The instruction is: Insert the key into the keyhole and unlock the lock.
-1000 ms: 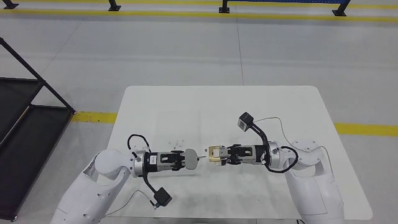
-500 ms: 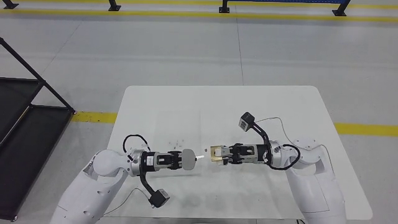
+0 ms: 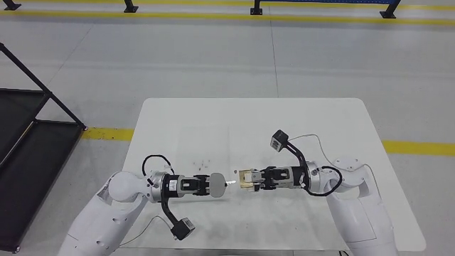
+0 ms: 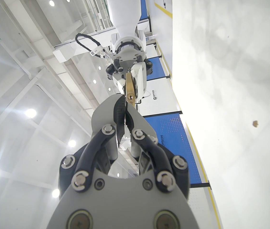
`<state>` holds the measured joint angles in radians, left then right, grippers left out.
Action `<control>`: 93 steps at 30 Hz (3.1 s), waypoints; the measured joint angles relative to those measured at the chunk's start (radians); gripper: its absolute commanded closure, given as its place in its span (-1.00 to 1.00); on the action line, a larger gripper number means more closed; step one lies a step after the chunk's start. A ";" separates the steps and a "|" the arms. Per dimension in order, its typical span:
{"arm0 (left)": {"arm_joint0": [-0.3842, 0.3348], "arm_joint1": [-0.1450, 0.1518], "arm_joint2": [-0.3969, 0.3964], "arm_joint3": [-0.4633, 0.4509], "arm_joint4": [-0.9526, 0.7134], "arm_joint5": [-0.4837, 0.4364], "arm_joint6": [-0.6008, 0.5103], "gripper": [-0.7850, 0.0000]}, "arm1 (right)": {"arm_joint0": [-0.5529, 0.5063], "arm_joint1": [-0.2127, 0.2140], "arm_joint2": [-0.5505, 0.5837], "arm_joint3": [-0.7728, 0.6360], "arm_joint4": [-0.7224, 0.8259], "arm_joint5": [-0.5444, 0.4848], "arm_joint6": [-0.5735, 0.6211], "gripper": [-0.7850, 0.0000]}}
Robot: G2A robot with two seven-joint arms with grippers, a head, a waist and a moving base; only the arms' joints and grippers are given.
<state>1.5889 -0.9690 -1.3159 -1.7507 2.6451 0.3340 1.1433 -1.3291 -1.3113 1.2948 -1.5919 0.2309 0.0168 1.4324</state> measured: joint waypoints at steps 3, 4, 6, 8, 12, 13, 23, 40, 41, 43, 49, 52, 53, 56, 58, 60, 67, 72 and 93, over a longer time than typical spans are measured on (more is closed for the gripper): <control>-0.002 0.001 0.005 -0.002 0.002 0.000 -0.003 1.00 | 0.001 0.005 -0.006 -0.002 0.006 -0.003 -0.002 1.00; -0.003 0.001 0.007 -0.002 0.002 -0.001 -0.003 1.00 | 0.001 0.007 -0.008 -0.003 0.009 -0.005 -0.004 1.00; -0.005 0.002 0.010 -0.002 0.003 -0.002 -0.004 1.00 | 0.001 0.010 -0.012 -0.004 0.014 -0.007 -0.006 1.00; -0.008 0.003 0.014 -0.001 0.003 -0.002 -0.005 1.00 | 0.001 0.013 -0.015 -0.004 0.020 -0.009 -0.008 1.00; -0.014 0.003 0.023 0.004 0.002 0.001 -0.009 1.00 | 0.003 0.020 -0.023 -0.005 0.029 -0.013 -0.010 1.00; -0.015 0.003 0.025 0.005 0.002 0.002 -0.010 1.00 | 0.003 0.022 -0.025 -0.006 0.031 -0.014 -0.011 1.00; -0.024 0.006 0.037 0.014 -0.007 0.008 -0.011 1.00 | 0.007 0.037 -0.047 -0.013 0.047 -0.028 -0.010 1.00; -0.048 0.010 0.068 0.029 -0.025 0.010 0.002 1.00 | 0.021 0.060 -0.080 -0.011 0.078 -0.034 -0.023 1.00; -0.048 0.010 0.069 0.029 -0.025 0.011 0.002 1.00 | 0.022 0.061 -0.082 -0.011 0.078 -0.035 -0.023 1.00; -0.050 0.011 0.071 0.031 -0.027 0.015 0.002 1.00 | 0.023 0.064 -0.088 -0.012 0.079 -0.035 -0.024 1.00; -0.061 0.011 0.080 0.038 -0.030 0.016 -0.001 1.00 | 0.025 0.071 -0.104 -0.015 0.080 -0.039 -0.033 1.00; -0.069 0.011 0.087 0.043 -0.030 0.014 -0.008 1.00 | 0.026 0.075 -0.109 -0.017 0.083 -0.041 -0.038 1.00; -0.072 0.011 0.089 0.046 -0.029 0.013 -0.011 1.00 | 0.026 0.076 -0.110 -0.018 0.084 -0.042 -0.040 1.00; -0.079 0.010 0.094 0.051 -0.029 0.011 -0.018 1.00 | 0.026 0.080 -0.115 -0.020 0.086 -0.043 -0.042 1.00; -0.082 0.010 0.099 0.054 -0.031 0.012 -0.017 1.00 | 0.026 0.082 -0.118 -0.023 0.088 -0.044 -0.045 1.00; -0.086 0.010 0.104 0.056 -0.033 0.011 -0.015 1.00 | 0.025 0.084 -0.121 -0.025 0.091 -0.046 -0.047 1.00; -0.105 0.009 0.123 0.066 -0.036 0.007 -0.017 1.00 | 0.025 0.093 -0.130 -0.031 0.096 -0.049 -0.055 1.00; -0.114 0.009 0.132 0.070 -0.038 0.006 -0.019 1.00 | 0.026 0.100 -0.135 -0.034 0.101 -0.051 -0.060 1.00; -0.085 0.020 0.103 0.015 -0.089 0.010 -0.033 -1.00 | 0.037 0.122 -0.146 -0.028 0.116 -0.067 -0.103 1.00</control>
<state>1.5040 -0.9493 -1.2126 -1.7354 2.5557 0.3443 1.1108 -1.2922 -1.1893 1.1492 -1.6202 0.3466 -0.0507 1.3294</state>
